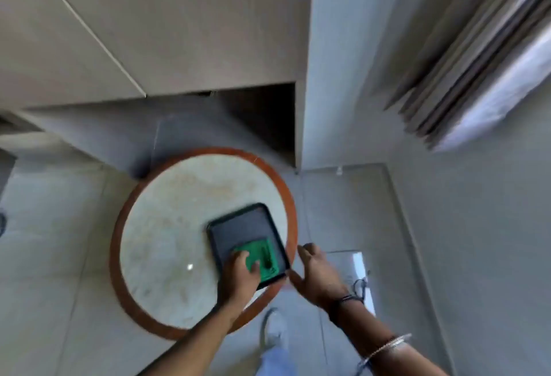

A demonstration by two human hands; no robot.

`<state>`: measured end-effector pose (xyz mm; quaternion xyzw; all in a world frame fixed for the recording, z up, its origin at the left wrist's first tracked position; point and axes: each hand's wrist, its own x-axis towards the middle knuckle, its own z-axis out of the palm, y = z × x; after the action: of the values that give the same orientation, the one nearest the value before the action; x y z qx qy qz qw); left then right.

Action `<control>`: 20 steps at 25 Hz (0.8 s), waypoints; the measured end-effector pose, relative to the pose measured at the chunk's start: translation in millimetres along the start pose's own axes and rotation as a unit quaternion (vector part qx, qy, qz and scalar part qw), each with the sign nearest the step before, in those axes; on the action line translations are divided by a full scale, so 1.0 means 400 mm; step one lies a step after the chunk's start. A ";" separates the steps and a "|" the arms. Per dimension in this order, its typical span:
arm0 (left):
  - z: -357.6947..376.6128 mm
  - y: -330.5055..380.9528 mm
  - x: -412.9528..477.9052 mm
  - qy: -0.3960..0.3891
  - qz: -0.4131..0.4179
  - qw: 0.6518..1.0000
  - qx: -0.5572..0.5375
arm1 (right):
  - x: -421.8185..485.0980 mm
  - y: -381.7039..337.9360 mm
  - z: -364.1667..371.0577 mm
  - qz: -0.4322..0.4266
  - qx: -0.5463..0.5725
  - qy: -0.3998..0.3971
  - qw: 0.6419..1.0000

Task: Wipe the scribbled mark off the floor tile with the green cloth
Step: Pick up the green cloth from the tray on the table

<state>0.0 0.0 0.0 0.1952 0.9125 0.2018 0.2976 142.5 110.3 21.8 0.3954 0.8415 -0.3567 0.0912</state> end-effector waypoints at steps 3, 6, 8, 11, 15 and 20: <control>0.093 -0.153 0.129 0.009 -0.121 0.991 -0.056 | 0.145 -0.043 0.237 0.051 0.063 -0.071 0.994; 0.162 -0.215 0.185 0.000 -0.189 0.972 -0.138 | 0.245 -0.070 0.358 0.162 0.045 -0.040 0.985; 0.192 -0.218 0.203 0.010 -0.225 0.955 -0.193 | 0.278 -0.059 0.396 0.215 0.032 0.019 0.976; 0.213 -0.237 0.248 0.006 -0.297 0.918 -0.263 | 0.303 -0.040 0.417 0.307 0.113 0.046 0.944; 0.177 -0.199 0.244 -0.048 -0.314 0.902 -0.293 | 0.309 -0.007 0.386 0.305 0.226 -0.020 0.925; 0.140 -0.065 0.117 -0.134 -0.207 0.854 -0.457 | 0.188 0.086 0.286 0.254 0.493 0.043 0.831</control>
<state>-6.2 14.7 -75.8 -0.1310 0.6879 0.5022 0.5074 102.5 93.5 -112.3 0.6024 0.4274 -0.6710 -0.0649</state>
